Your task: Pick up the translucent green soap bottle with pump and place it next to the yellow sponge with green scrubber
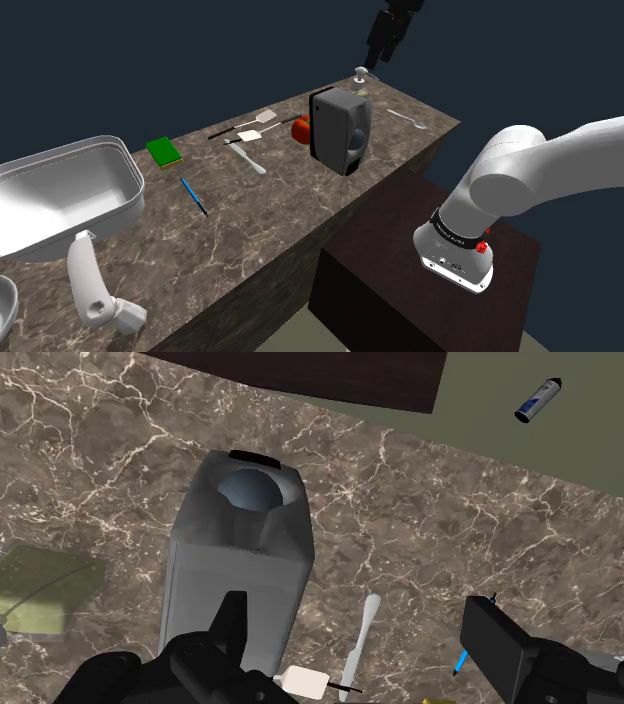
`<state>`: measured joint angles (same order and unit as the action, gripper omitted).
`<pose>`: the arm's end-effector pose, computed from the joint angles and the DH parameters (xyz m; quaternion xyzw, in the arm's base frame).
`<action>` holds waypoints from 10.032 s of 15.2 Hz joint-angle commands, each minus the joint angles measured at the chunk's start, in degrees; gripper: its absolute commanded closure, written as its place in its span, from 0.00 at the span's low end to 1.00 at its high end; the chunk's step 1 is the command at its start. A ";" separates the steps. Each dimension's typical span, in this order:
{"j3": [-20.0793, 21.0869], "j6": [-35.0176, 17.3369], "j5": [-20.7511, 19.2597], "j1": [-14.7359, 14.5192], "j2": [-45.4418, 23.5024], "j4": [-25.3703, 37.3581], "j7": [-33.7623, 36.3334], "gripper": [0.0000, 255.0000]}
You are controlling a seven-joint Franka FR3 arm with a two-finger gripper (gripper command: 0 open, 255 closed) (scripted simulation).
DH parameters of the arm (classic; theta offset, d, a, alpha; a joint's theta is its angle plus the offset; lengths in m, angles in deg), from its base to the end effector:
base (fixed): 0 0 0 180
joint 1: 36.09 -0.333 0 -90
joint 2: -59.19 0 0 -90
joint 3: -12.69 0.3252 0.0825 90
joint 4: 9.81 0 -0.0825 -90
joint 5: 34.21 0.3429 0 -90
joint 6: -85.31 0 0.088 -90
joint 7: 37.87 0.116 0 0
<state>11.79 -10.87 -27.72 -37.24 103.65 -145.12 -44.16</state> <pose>0.2735 0.0115 0.5937 -0.9955 -0.0554 -0.0494 0.0596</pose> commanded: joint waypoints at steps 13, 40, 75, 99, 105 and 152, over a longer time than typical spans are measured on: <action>-12.11 -10.11 -3.80 3.12 -17.19 4.95 -14.17 0.00; -24.00 -20.11 7.97 7.53 -53.90 25.53 -37.02 0.00; -24.47 -6.70 5.42 7.48 -50.63 36.33 -33.76 1.00; -25.21 12.99 6.74 9.24 -54.13 59.21 -31.88 1.00; -25.53 19.02 8.29 10.63 -57.03 67.83 -31.68 1.00; -3.75 -4.95 1.51 -18.48 -53.02 48.21 14.57 1.00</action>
<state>7.59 -15.36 -26.15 -55.13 51.56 -97.56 -30.66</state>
